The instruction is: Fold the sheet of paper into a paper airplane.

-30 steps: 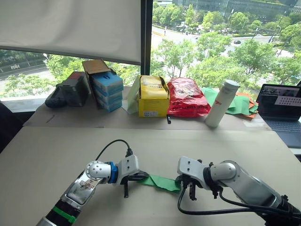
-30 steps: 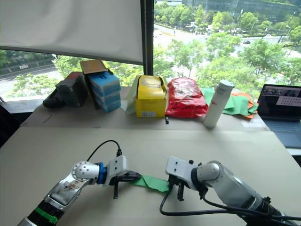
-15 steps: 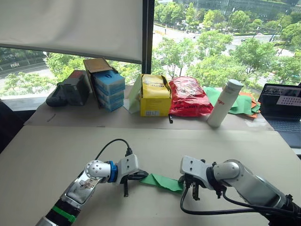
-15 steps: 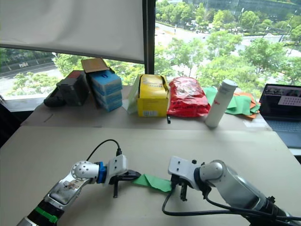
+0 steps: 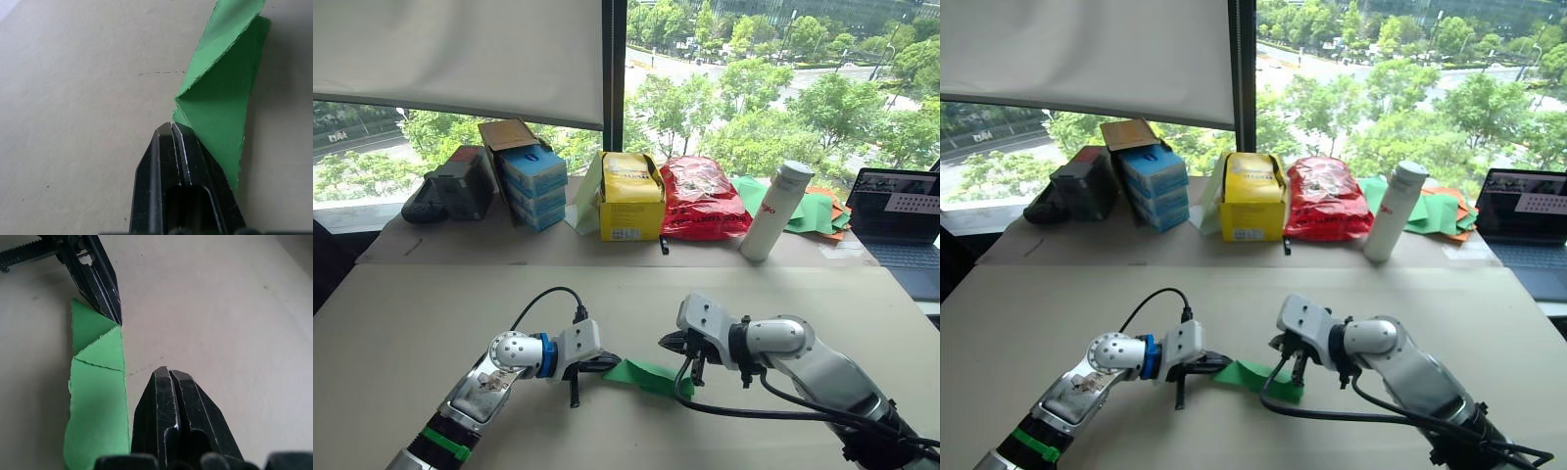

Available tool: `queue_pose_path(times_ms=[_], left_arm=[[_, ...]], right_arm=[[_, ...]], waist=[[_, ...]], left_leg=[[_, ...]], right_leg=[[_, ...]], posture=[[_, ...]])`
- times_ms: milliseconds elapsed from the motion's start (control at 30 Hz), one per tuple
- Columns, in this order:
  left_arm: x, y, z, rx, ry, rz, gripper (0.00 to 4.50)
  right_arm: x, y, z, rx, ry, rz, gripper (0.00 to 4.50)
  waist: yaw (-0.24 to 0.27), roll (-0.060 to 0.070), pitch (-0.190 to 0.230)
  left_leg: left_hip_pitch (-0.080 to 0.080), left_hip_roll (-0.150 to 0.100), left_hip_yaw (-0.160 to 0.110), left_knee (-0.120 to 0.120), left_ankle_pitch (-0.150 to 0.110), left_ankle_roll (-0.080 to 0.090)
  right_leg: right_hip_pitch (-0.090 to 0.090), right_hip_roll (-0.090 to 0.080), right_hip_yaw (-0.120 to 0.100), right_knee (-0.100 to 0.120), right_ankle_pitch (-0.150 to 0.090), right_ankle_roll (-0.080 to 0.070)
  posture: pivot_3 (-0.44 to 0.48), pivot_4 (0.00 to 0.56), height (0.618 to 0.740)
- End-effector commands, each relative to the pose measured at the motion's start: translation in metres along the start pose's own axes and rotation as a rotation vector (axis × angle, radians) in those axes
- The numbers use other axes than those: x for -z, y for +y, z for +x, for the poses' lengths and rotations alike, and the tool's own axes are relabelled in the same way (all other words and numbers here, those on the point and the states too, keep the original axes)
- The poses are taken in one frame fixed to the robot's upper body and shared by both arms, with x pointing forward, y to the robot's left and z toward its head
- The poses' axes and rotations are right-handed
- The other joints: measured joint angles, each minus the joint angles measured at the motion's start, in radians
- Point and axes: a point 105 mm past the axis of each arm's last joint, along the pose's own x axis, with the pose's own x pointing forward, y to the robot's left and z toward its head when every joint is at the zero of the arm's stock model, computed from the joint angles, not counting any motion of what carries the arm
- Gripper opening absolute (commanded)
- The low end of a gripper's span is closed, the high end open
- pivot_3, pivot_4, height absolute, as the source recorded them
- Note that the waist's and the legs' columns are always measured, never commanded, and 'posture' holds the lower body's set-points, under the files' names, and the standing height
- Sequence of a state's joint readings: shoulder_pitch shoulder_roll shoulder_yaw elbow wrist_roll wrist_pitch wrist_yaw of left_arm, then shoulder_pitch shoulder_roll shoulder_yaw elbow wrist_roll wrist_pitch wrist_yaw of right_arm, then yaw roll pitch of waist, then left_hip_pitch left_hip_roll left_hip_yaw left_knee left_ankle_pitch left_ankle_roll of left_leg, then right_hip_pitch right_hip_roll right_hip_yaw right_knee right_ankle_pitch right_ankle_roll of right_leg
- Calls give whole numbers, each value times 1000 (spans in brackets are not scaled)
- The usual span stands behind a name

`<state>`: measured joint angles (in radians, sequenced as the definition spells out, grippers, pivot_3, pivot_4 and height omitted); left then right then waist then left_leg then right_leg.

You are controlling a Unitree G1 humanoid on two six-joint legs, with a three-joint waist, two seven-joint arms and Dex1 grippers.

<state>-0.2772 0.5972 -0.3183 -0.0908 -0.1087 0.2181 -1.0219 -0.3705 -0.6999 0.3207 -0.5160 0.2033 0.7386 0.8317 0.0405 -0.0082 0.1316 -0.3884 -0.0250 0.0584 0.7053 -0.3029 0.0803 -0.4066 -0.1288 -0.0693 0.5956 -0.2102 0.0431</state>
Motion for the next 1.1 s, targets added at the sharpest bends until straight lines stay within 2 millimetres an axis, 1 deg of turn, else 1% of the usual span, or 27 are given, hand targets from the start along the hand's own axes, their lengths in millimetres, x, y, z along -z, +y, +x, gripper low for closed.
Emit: queue_pose_path(times_ms=[33, 133, 267, 333, 533, 633, 767, 833, 900, 967, 1067, 1100], left_arm=[[11, -4, 2, 14, 45, -15, 0], [11, -4, 2, 14, 45, -15, 0], [11, -3, 2, 11, 46, -15, 0], [11, -3, 2, 10, 47, -14, 0], [5, 1, 0, 2, 36, -6, 0], [-13, 8, -4, -10, -20, -11, 0], [-47, 21, -14, 10, -129, -36, 0], [-61, 18, -17, 74, -182, -69, 0], [-68, 15, -15, 120, -199, -68, 0], [-68, 10, -4, 165, -182, -40, 0], [-60, 3, 11, 206, -139, -8, 0], [-58, 4, 14, 202, -137, -13, 0]], right_arm=[[-8, 11, -5, -43, -40, -38, 8], [2, 20, -5, -82, -2, -27, 8], [35, 26, -8, -101, 123, 15, 8], [42, 31, -8, -121, 147, 16, 8], [54, 35, 0, -122, 184, 27, 8], [57, 36, 3, -119, 191, 31, 8], [60, 37, 5, -119, 203, 36, 8], [60, 37, 5, -118, 206, 36, 8], [60, 36, 5, -118, 206, 36, 8], [60, 36, 6, -119, 205, 34, 8], [59, 36, 7, -120, 207, 29, 8], [58, 36, 7, -119, 205, 28, 8]], waist=[[0, 0, 0], [-1, 0, 0], [-1, 0, 0], [-3, 0, 0], [-4, 0, 0], [-4, 0, 0], [-9, -2, 1], [-13, -2, 1], [-19, -2, 1], [-22, -2, 1], [-25, -2, 1], [-26, -2, 1]], left_leg=[[0, 0, 0, 0, 0, 0], [0, 0, 0, 0, 0, 0], [0, 0, 0, 0, 0, 0], [0, 0, 0, 0, 0, 0], [1, 1, 0, 0, 0, 0], [2, 1, 0, 0, 0, -1], [1, 3, 0, 0, 2, -2], [1, 4, 0, 0, 2, -3], [1, 4, 0, 0, 2, -3], [1, 3, 0, 0, 2, -3], [1, 3, 1, 0, 2, -3], [0, 3, 1, 0, 2, -3]], right_leg=[[0, 0, 0, 0, 0, 0], [0, 0, 0, 0, 0, 0], [0, 0, 0, 0, 0, 0], [0, 0, 0, 0, 0, 0], [1, 0, 0, 0, 0, 0], [1, 1, 1, 0, 0, 0], [1, 3, 1, 1, 0, -1], [1, 4, 1, 1, 0, -2], [2, 5, 1, 2, 0, -2], [3, 7, 1, 2, 0, -2], [4, 12, 2, 2, 0, -2], [3, 12, 2, 2, 0, -2]], posture=[[0, 150, 740], [0, 150, 740], [0, 150, 740], [0, 150, 740], [0, 150, 740], [0, 150, 740], [0, 150, 740], [0, 150, 740], [0, 150, 740], [0, 150, 740], [0, 150, 740], [0, 150, 740]])
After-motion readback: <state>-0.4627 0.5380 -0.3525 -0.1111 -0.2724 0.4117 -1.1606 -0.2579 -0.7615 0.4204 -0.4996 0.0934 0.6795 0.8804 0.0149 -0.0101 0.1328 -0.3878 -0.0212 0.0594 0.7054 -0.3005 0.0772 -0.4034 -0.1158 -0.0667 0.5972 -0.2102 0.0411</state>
